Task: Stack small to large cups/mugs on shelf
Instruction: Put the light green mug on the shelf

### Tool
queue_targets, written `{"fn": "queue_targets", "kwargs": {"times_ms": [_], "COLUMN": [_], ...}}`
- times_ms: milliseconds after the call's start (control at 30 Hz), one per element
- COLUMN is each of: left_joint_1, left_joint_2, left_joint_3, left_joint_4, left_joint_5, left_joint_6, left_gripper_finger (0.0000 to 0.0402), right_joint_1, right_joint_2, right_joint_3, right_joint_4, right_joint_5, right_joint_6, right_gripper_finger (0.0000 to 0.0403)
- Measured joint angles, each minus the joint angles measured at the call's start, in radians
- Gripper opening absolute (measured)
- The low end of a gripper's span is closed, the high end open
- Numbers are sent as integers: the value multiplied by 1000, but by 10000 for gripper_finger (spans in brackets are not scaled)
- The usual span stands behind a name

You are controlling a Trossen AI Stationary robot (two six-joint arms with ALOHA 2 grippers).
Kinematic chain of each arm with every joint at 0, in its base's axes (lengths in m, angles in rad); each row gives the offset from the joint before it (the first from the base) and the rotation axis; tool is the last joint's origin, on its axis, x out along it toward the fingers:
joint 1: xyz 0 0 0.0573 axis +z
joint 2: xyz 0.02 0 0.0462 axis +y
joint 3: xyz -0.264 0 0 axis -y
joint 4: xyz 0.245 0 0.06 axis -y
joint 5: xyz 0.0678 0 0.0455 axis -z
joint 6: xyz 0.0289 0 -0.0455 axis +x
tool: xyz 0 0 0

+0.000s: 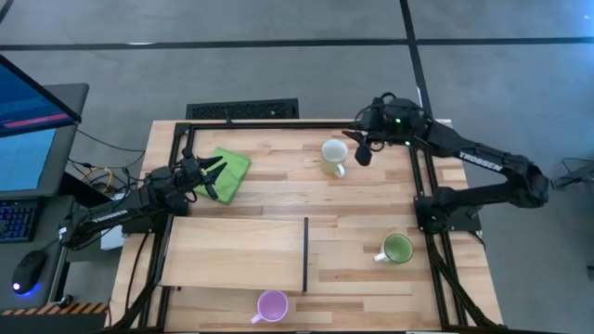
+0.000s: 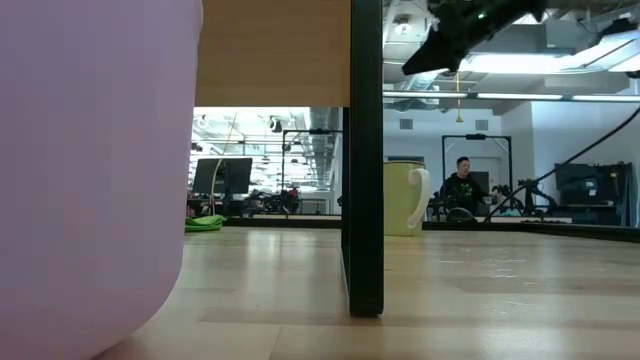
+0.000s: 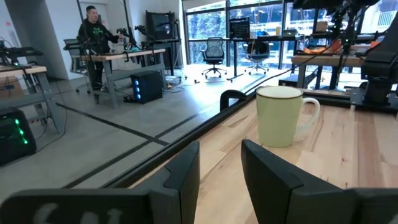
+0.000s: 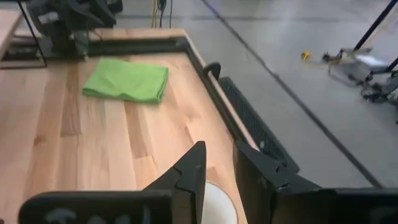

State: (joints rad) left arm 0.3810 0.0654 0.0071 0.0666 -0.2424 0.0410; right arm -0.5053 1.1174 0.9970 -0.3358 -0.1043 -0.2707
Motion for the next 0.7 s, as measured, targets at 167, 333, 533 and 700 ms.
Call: {"fn": "queue_targets", "kwargs": {"times_ms": [167, 333, 533, 700], "left_joint_1": [0, 0, 0, 0], "left_joint_2": [0, 0, 0, 0], "left_joint_3": [0, 0, 0, 0], "left_joint_4": [0, 0, 0, 0], "left_joint_5": [0, 0, 0, 0], "left_joint_6": [0, 0, 0, 0], "left_gripper_finger": [110, 110, 110, 110], "right_joint_1": [-1, -4, -30, -56], "right_joint_2": [87, 155, 226, 274], "right_joint_3": [63, 118, 176, 196], "right_joint_4": [-89, -138, -208, -263], "right_joint_5": [0, 1, 81, 91], "right_joint_6": [-23, -26, 6, -46], "right_gripper_finger": [103, 103, 103, 103]}}
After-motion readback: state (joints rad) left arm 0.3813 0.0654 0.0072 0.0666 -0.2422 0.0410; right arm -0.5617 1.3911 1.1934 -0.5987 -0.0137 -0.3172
